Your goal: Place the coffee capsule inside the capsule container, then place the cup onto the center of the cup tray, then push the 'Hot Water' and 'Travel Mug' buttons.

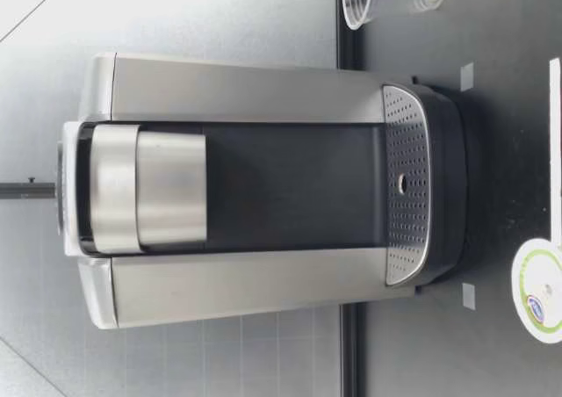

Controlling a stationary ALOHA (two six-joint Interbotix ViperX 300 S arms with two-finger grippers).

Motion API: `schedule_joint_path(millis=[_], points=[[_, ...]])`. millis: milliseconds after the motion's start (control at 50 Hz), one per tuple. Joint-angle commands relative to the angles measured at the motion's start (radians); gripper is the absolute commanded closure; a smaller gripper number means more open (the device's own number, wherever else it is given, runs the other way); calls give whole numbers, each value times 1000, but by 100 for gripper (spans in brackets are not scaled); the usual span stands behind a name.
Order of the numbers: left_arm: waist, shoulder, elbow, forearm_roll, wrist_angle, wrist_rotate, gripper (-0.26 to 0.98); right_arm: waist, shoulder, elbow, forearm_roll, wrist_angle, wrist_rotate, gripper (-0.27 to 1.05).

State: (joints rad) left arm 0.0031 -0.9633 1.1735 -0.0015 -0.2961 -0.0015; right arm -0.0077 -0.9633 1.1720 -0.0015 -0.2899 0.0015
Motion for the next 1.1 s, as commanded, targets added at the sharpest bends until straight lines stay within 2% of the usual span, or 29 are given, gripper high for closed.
schedule_joint_path(millis=[0,100,220,320,540,780,920,1080], points=[[11,9,-12,5,-3,9,56,-6,6,-12,-2,-14,-2,65],[11,12,-15,5,-3,11,64,-6,18,-17,-2,-31,-2,70],[11,44,-14,8,-3,9,64,-5,63,-20,-2,-71,2,70],[9,112,-5,8,-3,-2,64,-6,141,-21,-2,-106,8,70],[-34,288,-8,8,-3,-11,64,8,318,-51,-3,-135,26,70],[-67,469,-40,8,11,-74,64,34,494,-84,-3,-137,34,70],[-72,541,-71,8,58,-94,64,51,591,-120,-3,-137,34,70],[-101,604,-107,8,110,-97,64,63,687,-156,-3,-135,37,70]])
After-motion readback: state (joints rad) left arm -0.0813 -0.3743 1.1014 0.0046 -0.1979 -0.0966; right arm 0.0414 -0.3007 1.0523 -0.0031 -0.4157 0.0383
